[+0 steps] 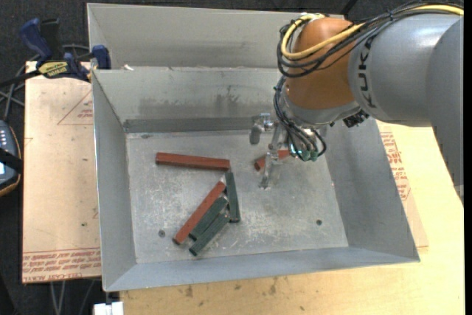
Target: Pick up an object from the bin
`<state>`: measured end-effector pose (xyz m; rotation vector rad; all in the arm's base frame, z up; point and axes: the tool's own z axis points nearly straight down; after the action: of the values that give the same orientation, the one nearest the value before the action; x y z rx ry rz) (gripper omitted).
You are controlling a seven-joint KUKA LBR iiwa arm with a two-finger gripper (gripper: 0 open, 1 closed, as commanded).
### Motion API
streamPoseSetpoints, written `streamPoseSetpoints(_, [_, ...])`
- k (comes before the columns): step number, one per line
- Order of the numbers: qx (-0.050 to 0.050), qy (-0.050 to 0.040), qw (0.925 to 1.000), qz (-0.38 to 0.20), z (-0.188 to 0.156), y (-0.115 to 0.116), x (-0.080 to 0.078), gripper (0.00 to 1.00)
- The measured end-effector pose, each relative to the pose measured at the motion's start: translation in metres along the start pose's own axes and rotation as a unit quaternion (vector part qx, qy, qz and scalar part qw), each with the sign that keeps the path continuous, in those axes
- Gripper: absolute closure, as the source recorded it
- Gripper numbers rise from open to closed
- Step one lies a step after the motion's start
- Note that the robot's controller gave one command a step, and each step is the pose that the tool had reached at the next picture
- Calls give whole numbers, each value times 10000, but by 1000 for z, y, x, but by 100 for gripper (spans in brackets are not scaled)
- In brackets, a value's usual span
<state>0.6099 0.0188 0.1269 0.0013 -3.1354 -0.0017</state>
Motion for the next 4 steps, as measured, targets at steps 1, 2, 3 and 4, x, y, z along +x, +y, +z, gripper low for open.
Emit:
streamPoseSetpoints(1, [0, -39, 10000, 2, -5, 0, -2, 0])
streamPoseSetpoints(2, [3, -56, 9994, -347, 51, -47, -16, 0])
streamPoseSetpoints(3, [-2, -35, 10000, 7, 59, -62, -19, 0])
streamPoseSetpoints(4, [3, -41, 9995, -304, 52, -49, -17, 0])
